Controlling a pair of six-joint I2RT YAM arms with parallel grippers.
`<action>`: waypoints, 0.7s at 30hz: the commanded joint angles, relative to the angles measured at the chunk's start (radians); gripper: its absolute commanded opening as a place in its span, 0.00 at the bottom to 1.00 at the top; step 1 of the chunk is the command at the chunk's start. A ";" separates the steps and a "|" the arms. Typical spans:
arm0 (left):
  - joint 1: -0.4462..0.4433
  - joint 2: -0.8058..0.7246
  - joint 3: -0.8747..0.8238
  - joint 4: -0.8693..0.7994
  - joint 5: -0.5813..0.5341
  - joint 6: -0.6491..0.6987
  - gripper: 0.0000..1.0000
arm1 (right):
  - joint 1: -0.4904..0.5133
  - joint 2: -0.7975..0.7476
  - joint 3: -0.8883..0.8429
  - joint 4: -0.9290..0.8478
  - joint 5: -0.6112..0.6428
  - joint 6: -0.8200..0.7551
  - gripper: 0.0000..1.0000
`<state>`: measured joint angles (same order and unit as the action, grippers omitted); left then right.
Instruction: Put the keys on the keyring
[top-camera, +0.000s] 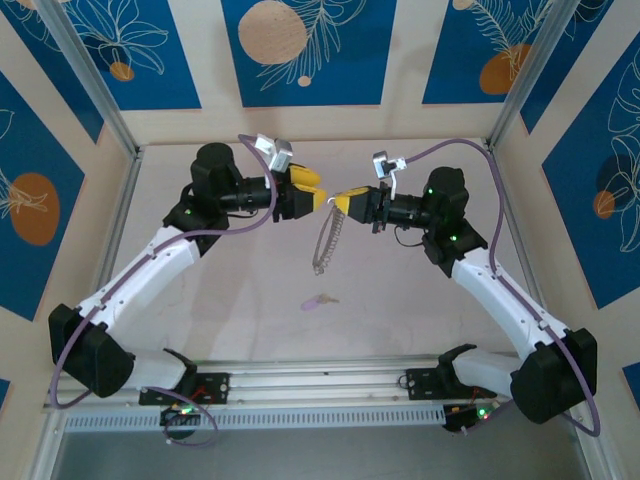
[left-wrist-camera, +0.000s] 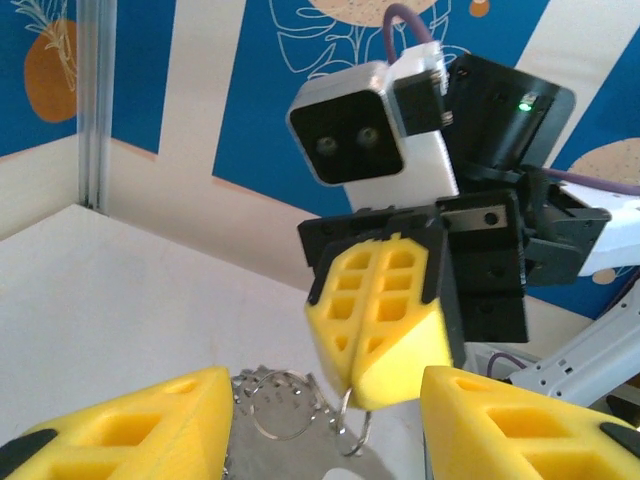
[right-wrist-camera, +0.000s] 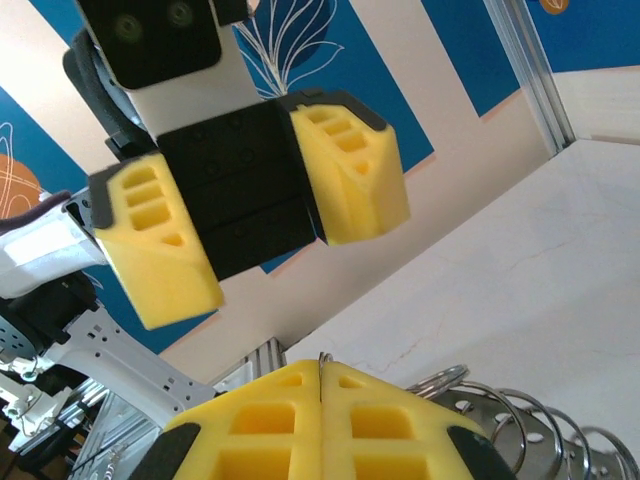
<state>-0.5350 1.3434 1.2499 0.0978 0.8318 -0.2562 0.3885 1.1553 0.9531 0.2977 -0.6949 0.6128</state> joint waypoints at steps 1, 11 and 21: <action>-0.005 -0.020 -0.009 0.026 -0.022 -0.010 0.52 | -0.006 -0.026 -0.006 0.016 0.020 0.012 0.00; -0.004 -0.013 -0.010 0.028 -0.025 -0.008 0.53 | -0.006 -0.023 -0.002 0.014 0.025 0.008 0.00; -0.003 -0.001 -0.009 0.039 -0.017 -0.017 0.53 | -0.010 -0.022 -0.005 0.018 0.023 0.008 0.00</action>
<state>-0.5350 1.3437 1.2461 0.0982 0.8131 -0.2573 0.3847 1.1522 0.9531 0.2977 -0.6804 0.6136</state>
